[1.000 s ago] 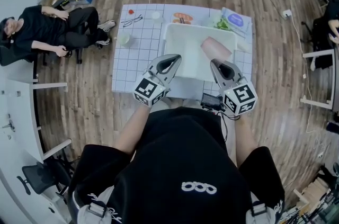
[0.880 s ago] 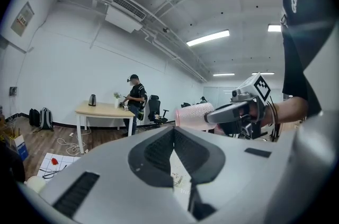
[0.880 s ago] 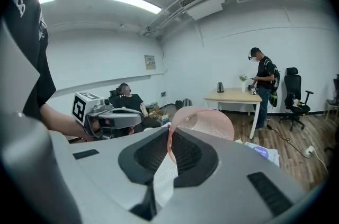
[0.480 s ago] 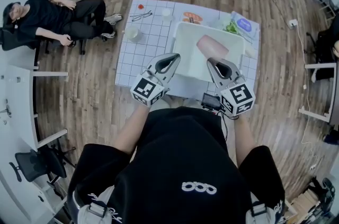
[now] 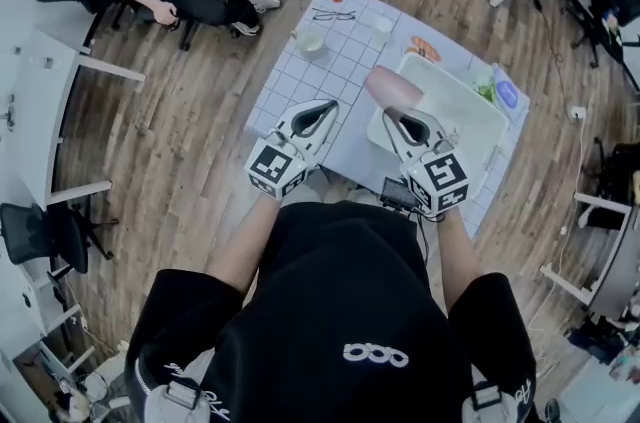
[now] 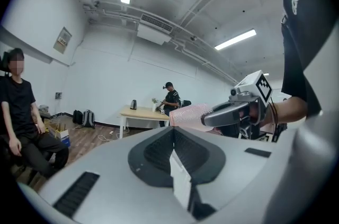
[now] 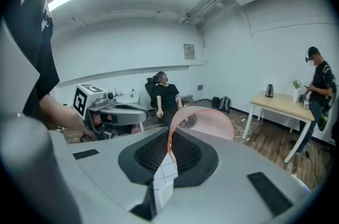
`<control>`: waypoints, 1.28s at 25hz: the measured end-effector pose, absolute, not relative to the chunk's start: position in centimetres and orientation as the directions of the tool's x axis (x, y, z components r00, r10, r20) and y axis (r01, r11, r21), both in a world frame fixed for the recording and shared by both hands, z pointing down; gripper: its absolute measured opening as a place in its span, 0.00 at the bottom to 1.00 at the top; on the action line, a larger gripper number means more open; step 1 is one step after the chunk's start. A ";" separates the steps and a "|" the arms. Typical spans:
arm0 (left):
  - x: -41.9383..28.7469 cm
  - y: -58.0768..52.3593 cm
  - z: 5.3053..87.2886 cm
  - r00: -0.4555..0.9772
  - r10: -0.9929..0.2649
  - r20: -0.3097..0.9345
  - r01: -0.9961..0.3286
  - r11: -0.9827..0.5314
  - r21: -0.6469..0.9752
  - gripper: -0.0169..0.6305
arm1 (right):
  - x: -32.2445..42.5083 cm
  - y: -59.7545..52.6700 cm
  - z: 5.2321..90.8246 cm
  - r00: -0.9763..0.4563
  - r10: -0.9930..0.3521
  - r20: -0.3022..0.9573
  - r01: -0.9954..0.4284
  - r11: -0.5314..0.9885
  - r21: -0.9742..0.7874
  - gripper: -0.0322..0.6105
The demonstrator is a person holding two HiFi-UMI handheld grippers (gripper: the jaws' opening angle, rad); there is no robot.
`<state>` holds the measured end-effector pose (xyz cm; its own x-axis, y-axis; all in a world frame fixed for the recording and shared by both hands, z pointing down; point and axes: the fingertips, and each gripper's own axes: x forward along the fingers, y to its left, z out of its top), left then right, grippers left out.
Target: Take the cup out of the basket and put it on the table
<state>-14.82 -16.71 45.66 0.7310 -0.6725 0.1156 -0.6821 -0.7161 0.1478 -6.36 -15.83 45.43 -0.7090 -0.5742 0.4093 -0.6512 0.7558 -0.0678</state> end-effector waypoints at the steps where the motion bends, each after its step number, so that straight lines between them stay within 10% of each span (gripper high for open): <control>1: -16.0 -16.7 45.8 0.715 -0.689 0.117 -0.698 -0.700 0.151 0.04 | -7.5 -16.1 45.8 -0.719 -0.555 0.418 -0.634 0.770 -0.068 0.10; 14: -27.3 -16.2 48.9 0.572 -0.806 0.153 -0.818 -0.545 0.186 0.04 | -18.3 -18.8 57.3 -0.621 -0.290 0.728 -0.478 0.877 -0.058 0.10; 32: -30.8 -16.3 56.0 0.560 -0.781 0.276 -0.828 -0.515 0.223 0.04 | -21.8 -16.9 75.7 -0.049 -0.015 0.999 -0.099 0.995 0.010 0.10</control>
